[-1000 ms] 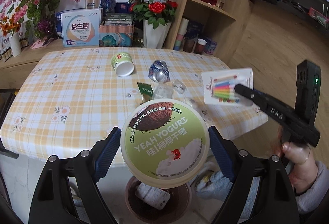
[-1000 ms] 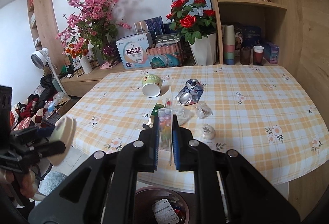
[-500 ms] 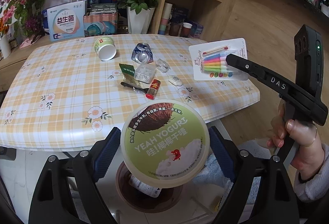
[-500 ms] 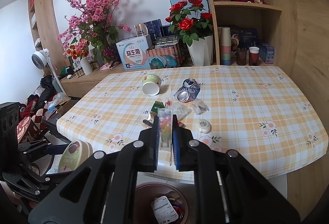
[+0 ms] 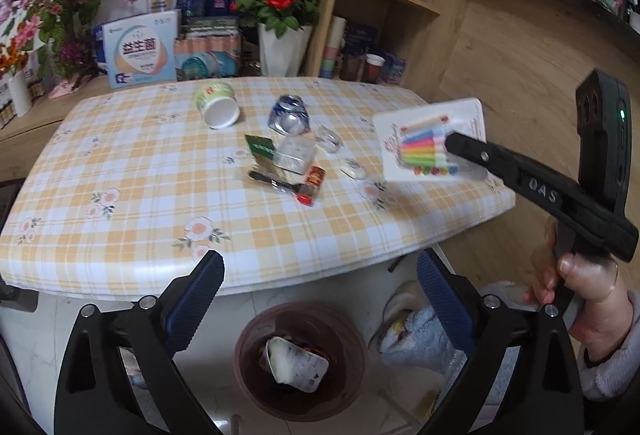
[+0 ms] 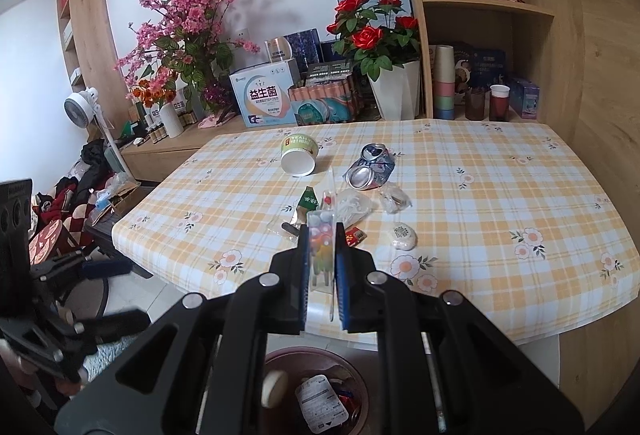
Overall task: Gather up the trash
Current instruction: 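Lower the card over the basin and open the right tool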
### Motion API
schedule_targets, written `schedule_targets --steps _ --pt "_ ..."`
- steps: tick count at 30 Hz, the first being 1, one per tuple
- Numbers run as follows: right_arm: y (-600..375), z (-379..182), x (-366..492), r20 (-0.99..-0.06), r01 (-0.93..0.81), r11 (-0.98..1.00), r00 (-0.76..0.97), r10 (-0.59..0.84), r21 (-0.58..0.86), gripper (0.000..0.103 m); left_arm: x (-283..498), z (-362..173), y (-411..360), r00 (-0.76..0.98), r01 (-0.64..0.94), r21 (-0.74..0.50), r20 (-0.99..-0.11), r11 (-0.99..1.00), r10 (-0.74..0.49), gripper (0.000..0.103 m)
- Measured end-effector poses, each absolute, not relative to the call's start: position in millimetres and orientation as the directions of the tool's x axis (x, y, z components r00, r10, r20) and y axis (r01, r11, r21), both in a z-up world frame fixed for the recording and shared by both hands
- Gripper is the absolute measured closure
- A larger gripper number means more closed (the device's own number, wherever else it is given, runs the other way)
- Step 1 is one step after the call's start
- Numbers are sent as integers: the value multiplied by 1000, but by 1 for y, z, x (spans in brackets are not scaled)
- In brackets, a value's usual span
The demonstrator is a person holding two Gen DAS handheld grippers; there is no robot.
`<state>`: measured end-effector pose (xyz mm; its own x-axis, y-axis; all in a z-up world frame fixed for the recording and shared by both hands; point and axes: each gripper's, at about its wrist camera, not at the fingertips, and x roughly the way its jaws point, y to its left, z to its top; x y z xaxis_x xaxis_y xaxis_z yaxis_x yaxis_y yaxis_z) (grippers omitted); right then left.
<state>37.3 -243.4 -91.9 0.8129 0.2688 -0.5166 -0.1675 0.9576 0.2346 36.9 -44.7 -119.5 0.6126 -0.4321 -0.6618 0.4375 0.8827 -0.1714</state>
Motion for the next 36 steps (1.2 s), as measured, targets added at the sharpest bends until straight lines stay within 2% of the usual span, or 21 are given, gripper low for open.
schedule_targets --steps 7,15,23,27,36 --pt "-234 -94 35 -534 -199 955 795 287 217 88 37 -101 -9 729 324 -110 -604 940 -322 6" --pt "-217 -96 29 -557 -249 947 766 321 203 88 37 -91 22 794 218 -93 -562 971 -232 6" --pt "-203 -97 20 -572 -282 940 746 340 191 88 29 -84 30 803 223 -83 -549 971 -232 6" --pt "-198 -99 16 -581 -293 938 738 344 184 88 22 -84 33 820 192 -54 -540 980 -191 6" --pt "-190 -103 10 -599 -322 930 714 362 178 88 20 -80 45 826 163 -84 -534 983 -183 6"
